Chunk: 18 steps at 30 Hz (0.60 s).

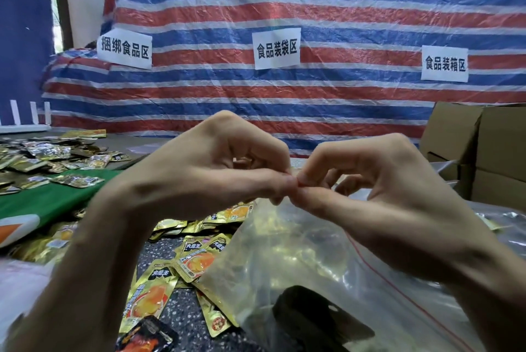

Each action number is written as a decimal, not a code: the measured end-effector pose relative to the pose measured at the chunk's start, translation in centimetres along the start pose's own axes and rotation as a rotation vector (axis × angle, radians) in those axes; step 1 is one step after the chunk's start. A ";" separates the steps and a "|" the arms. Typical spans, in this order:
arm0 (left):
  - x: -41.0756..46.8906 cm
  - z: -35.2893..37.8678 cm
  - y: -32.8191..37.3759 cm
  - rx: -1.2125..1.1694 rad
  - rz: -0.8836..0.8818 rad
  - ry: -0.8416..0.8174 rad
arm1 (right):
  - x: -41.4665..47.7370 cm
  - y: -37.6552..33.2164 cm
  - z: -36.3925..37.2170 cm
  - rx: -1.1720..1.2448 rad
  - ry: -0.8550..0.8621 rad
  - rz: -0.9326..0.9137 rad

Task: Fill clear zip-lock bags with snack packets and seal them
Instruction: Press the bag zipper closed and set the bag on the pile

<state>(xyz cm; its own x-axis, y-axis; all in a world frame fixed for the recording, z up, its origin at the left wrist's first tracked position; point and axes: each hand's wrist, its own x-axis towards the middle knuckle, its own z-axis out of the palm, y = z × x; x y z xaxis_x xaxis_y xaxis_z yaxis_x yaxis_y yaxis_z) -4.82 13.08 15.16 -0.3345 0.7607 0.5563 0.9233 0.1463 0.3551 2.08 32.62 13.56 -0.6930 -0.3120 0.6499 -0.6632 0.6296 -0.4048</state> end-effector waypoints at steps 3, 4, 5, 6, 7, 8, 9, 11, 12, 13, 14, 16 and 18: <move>0.0 -0.2 -0.7 -0.027 -0.001 0.002 | -0.1 0.0 0.0 -0.027 0.003 0.023; -0.1 -0.3 -1.1 -0.044 -0.006 0.006 | 0.0 0.0 0.1 -0.039 -0.008 0.034; -0.1 -0.4 -1.4 -0.057 -0.011 0.010 | 0.0 0.0 0.2 -0.043 -0.021 0.049; -0.2 -0.5 -1.7 -0.068 -0.017 0.017 | 0.1 0.1 0.2 -0.040 -0.035 0.068; -0.2 -0.5 -2.0 -0.073 -0.019 0.026 | 0.1 0.2 0.2 -0.037 -0.046 0.085; -0.3 -0.6 -2.3 -0.075 -0.020 0.036 | 0.1 0.4 0.1 -0.038 -0.051 0.098; -0.3 -0.6 -2.6 -0.079 -0.022 0.047 | 0.1 0.5 0.0 -0.043 -0.055 0.107; -0.5 -0.9 -3.2 -0.109 -0.038 0.079 | 0.1 0.9 -0.2 -0.044 -0.071 0.127; -0.6 -1.0 -3.6 -0.135 -0.047 0.096 | 0.1 1.0 -0.3 -0.038 -0.090 0.144; -0.7 -1.1 -3.9 -0.156 -0.054 0.108 | 0.1 1.2 -0.4 -0.031 -0.112 0.163; -0.8 -1.1 -4.2 -0.169 -0.059 0.116 | 0.1 1.3 -0.5 -0.026 -0.132 0.178; -0.8 -1.0 -4.8 -0.179 -0.070 0.128 | 0.1 1.8 -0.7 -0.022 -0.152 0.203; -0.8 -1.0 -5.4 -0.201 -0.081 0.153 | 0.2 2.2 -0.8 -0.025 -0.163 0.232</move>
<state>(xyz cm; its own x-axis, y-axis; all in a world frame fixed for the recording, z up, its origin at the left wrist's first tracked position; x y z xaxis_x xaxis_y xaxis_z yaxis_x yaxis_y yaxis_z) -9.68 11.06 13.51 -0.4448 0.6452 0.6212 0.8412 0.0629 0.5370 0.78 34.54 13.33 -0.8631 -0.2670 0.4288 -0.4760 0.7139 -0.5136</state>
